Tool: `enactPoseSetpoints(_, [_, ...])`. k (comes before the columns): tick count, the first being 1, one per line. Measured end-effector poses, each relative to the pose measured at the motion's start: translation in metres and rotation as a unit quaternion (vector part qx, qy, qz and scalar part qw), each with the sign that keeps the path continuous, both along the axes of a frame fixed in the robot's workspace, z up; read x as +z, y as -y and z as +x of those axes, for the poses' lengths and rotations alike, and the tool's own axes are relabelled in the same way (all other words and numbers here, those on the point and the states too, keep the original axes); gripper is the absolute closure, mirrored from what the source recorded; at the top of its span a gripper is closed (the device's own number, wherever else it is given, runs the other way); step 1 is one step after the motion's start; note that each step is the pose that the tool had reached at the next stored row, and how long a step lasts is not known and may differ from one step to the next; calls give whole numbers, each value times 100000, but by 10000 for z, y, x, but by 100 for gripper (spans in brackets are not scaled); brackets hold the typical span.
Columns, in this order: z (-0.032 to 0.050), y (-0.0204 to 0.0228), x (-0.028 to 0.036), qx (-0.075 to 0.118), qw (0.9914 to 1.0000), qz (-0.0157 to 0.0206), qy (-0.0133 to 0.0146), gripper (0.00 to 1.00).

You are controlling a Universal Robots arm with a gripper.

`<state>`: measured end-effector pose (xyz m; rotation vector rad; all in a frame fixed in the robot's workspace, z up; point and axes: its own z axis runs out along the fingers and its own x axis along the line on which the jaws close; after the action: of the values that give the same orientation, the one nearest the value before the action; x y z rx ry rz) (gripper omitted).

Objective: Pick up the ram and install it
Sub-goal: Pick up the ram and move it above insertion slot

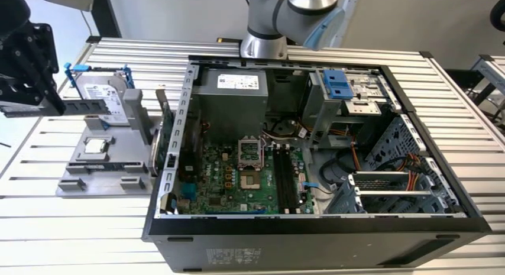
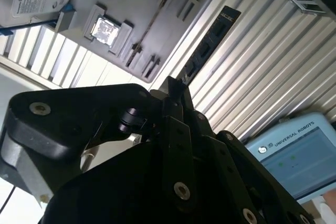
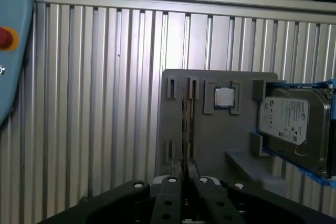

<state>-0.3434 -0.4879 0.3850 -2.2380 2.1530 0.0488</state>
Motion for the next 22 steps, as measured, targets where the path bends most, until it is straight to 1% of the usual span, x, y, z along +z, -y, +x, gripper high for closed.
enactPoseSetpoints(8, [234,0,0,-1,100000,-2,-71,100])
enactPoseSetpoints(15, [466,0,0,1,99999,-3,-432,100])
enactPoseSetpoints(19, [579,0,0,-59,99999,6,-478,100])
enactPoseSetpoints(22, [641,0,0,-299,99998,1,-478,100])
